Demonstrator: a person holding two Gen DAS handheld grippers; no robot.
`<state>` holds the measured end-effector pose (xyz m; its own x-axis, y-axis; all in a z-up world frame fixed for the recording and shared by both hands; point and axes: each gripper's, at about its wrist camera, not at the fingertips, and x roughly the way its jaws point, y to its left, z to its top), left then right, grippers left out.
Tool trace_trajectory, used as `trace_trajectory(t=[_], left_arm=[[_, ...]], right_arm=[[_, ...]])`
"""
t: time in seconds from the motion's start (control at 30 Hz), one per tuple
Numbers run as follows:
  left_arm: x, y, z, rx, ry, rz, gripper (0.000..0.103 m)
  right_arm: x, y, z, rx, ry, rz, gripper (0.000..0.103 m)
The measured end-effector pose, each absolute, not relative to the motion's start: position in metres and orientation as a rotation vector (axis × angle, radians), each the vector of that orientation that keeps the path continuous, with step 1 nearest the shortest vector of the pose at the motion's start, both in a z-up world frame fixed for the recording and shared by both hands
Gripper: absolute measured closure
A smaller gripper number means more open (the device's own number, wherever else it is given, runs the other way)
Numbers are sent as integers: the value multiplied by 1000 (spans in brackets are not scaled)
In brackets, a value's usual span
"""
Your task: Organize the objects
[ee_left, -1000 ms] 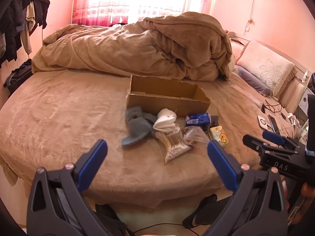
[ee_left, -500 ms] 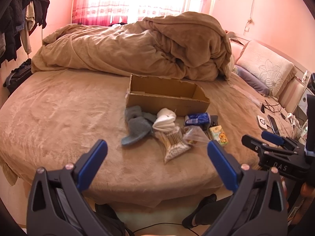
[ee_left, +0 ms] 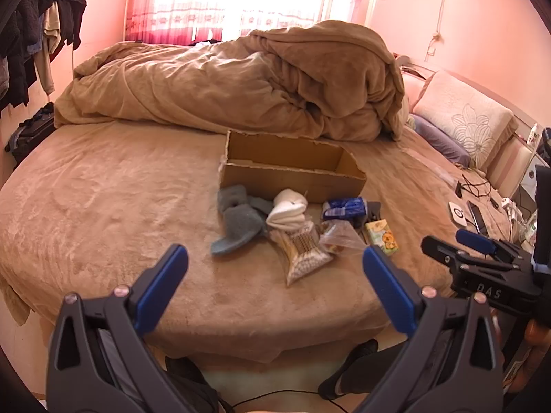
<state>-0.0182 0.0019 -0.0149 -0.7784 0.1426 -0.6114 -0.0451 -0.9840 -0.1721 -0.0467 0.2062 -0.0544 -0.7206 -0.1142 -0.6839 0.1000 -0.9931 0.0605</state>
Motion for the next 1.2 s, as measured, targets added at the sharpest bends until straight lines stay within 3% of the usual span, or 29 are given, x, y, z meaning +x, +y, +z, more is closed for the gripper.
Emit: trace_trajectory(t=[0.77, 1.2], left_arm=[[-41, -3, -25, -1042, -243, 2829, 1], [-116, -26, -83, -1203, -273, 2797, 9]], right_arm=[[-60, 202, -60, 1163, -14, -2796, 20], [-117, 221, -101, 1321, 8, -2789, 20]])
